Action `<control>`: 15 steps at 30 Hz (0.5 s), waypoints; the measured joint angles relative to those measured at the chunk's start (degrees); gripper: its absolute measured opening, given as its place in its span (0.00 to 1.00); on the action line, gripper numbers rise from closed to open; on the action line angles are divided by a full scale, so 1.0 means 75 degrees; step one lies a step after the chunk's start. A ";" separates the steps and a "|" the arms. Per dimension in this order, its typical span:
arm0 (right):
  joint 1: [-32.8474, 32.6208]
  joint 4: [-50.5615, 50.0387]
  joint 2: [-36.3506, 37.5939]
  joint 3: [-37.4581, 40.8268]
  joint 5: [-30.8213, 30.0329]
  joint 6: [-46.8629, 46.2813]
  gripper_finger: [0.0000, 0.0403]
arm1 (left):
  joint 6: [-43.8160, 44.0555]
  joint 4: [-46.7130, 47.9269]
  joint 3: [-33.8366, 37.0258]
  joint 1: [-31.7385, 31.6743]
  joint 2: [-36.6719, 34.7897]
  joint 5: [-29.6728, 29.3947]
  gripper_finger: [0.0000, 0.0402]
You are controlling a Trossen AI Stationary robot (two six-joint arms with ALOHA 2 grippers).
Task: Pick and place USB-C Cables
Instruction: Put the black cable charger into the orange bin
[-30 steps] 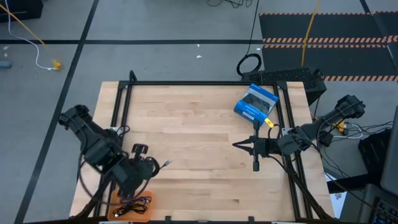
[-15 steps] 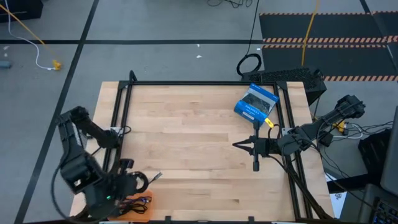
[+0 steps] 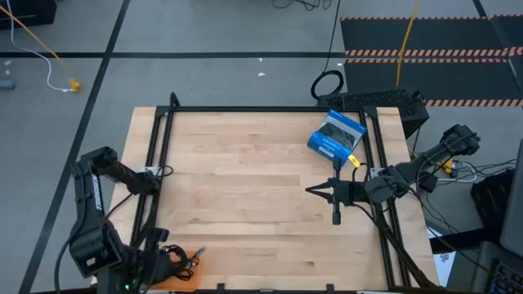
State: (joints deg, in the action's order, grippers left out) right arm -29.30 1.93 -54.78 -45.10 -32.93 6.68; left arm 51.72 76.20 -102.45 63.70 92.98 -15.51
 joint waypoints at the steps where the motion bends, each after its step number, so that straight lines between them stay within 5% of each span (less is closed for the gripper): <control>1: 0.0000 0.0000 0.0000 -0.0001 0.0000 0.0000 0.00 | -0.0002 0.0000 0.0000 0.0025 0.0047 0.0000 0.12; 8: 0.0000 0.0009 0.0000 0.0000 0.0000 -0.0218 0.00 | -0.0055 0.0001 0.0064 0.0082 0.0442 0.0002 0.12; 15: 0.0000 0.0275 0.0000 -0.0001 0.0000 0.0009 0.00 | -0.0049 -0.0734 0.1109 0.0083 0.0506 0.0390 0.12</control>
State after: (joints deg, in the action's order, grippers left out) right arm -29.30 4.00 -54.78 -45.11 -32.93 6.74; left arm 51.36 70.70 -94.14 64.31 96.77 -12.58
